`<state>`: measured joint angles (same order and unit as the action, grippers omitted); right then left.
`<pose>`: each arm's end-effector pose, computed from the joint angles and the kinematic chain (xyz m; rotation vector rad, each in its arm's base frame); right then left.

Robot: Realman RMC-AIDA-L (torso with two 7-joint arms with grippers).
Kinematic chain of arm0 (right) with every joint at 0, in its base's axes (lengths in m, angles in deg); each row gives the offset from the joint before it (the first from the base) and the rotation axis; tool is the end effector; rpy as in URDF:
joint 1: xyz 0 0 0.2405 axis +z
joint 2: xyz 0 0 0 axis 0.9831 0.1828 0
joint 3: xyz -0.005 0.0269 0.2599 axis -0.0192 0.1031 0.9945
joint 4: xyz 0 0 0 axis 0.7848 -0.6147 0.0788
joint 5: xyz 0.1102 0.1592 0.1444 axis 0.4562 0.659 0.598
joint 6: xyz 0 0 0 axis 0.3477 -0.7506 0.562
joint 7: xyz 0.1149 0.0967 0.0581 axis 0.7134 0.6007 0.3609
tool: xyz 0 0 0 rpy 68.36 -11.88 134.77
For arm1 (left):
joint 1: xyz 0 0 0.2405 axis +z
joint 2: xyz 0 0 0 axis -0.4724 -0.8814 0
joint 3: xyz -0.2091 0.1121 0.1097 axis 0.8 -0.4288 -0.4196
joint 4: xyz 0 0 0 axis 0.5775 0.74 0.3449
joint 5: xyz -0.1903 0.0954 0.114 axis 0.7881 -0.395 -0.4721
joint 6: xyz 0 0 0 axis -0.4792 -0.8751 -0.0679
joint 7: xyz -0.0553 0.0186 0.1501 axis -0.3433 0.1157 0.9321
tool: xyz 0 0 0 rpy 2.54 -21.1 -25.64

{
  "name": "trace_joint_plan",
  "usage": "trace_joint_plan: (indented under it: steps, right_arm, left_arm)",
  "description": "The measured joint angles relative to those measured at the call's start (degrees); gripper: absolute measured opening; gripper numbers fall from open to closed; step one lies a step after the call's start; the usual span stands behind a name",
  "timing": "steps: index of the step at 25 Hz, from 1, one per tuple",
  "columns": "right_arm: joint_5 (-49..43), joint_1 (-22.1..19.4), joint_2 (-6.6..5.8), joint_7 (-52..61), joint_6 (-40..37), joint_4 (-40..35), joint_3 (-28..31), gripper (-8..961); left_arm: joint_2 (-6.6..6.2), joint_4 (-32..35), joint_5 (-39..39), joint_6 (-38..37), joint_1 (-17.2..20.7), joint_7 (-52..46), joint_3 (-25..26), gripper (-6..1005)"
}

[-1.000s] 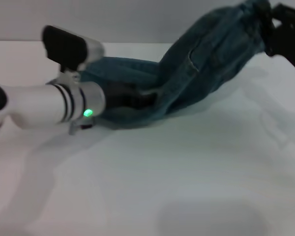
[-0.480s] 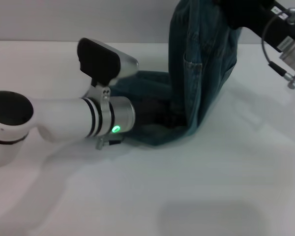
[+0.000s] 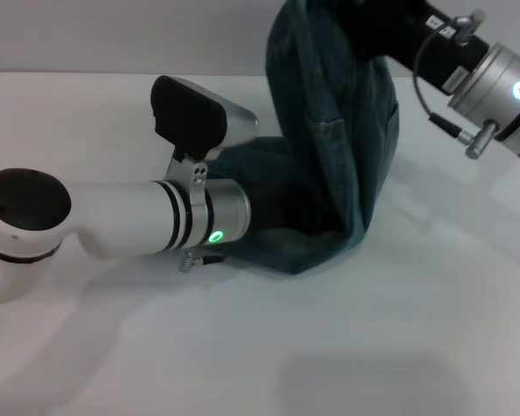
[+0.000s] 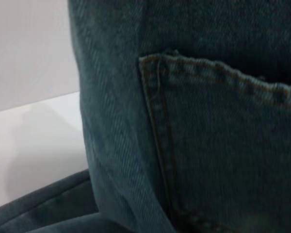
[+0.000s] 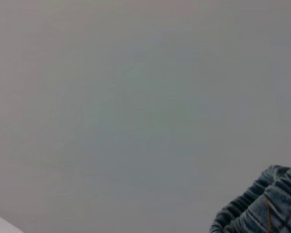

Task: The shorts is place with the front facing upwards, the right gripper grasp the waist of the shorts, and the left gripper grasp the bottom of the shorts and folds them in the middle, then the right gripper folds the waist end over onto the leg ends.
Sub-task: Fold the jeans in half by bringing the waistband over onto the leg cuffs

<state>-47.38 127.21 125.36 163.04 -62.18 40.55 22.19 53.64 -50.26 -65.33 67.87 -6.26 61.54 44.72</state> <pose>0.1734 0.4359 -0.0373 1.7503 -1.7688 -1.6551 -0.1725 0.4023 -0.1664 -2.5564 -0.8224 -0.3550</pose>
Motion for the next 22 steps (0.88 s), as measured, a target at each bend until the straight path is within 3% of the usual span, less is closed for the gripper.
trace_joint_plan:
  steps: [16, 22]
  right_arm:
    - [-0.1, -0.3, 0.13, -3.9, -0.1, 6.9, -2.6, 49]
    - [-0.2, -0.7, 0.11, -4.0, -0.1, 7.0, -2.5, 51]
  left_arm:
    - [-0.62, 0.1, -0.4, -0.7, 1.7, -0.2, 1.4, 717]
    - [-1.03, 0.2, -0.9, -0.9, 3.3, -0.2, 5.0, 718]
